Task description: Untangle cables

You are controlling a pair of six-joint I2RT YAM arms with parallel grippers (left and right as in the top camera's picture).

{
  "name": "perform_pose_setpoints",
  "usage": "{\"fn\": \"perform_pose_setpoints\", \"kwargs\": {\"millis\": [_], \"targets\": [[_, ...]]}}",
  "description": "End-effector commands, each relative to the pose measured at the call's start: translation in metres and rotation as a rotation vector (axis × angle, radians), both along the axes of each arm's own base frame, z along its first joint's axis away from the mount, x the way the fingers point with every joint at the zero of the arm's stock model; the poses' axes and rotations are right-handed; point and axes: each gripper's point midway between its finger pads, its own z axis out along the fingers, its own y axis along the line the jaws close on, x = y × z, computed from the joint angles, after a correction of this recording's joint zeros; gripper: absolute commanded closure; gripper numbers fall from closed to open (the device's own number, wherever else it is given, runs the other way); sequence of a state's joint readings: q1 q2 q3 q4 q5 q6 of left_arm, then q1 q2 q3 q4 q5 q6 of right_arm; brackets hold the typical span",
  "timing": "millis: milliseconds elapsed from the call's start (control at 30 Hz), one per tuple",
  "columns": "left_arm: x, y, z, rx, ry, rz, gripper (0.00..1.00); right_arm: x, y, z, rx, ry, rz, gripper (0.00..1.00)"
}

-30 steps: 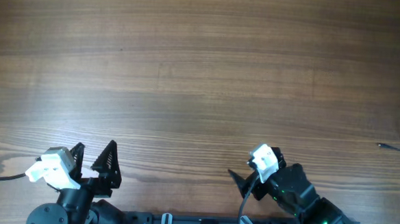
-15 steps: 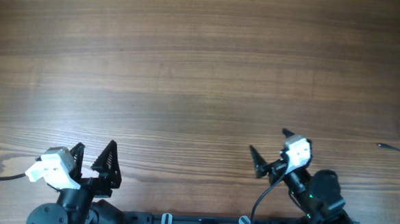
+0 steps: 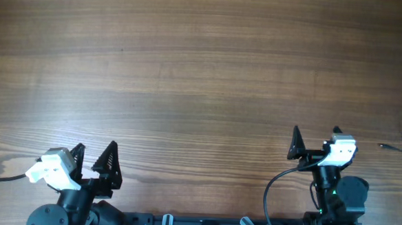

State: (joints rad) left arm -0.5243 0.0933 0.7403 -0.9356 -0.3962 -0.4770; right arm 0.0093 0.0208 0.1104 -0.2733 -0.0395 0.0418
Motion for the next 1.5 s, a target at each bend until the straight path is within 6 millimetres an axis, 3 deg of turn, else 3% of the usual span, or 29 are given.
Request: {"fn": "perform_pose_setpoints", "kwargs": {"millis": [0,367,467,700,867,1033,1133,1300,1367,1467], "targets": [[0.0,0.004,0.002,0.0,-0.012,0.02,0.19,0.0,-0.005,0.002,0.01,-0.014,-0.025,0.0],[-0.001,0.004,0.002,0.0,-0.012,0.019,0.12,0.0,-0.005,0.002,0.01,-0.014,-0.025,0.0],[0.0,0.004,0.002,-0.001,-0.012,0.02,0.0,0.0,-0.005,0.002,0.01,-0.014,-0.025,0.0],[0.0,0.004,0.003,-0.002,-0.014,0.02,0.0,0.0,-0.005,0.002,0.01,-0.014,-0.025,0.0],[0.002,0.0,0.014,-0.034,-0.056,0.008,0.0,0.0,-0.005,0.002,0.01,-0.014,-0.025,0.0],[-0.003,-0.022,0.01,-0.059,-0.032,-0.12,0.0,0.0,-0.005,0.002,0.01,-0.014,-0.025,0.0],[-0.003,-0.016,-0.001,-0.006,0.001,-0.099,0.0,0.0,-0.005,0.002,0.01,-0.014,-0.025,0.0],[0.028,-0.035,-0.019,-0.005,-0.056,-0.108,0.0,0.0,-0.005,0.002,0.01,-0.014,-0.025,0.0],[0.051,-0.06,-0.022,-0.075,-0.17,-0.172,0.0,0.0,-0.005,0.002,0.01,-0.014,-0.025,0.0],[0.061,-0.076,-0.02,-0.135,-0.284,-0.222,0.0,0.0,-0.005,0.002,0.01,-0.014,-0.025,0.0]]}}
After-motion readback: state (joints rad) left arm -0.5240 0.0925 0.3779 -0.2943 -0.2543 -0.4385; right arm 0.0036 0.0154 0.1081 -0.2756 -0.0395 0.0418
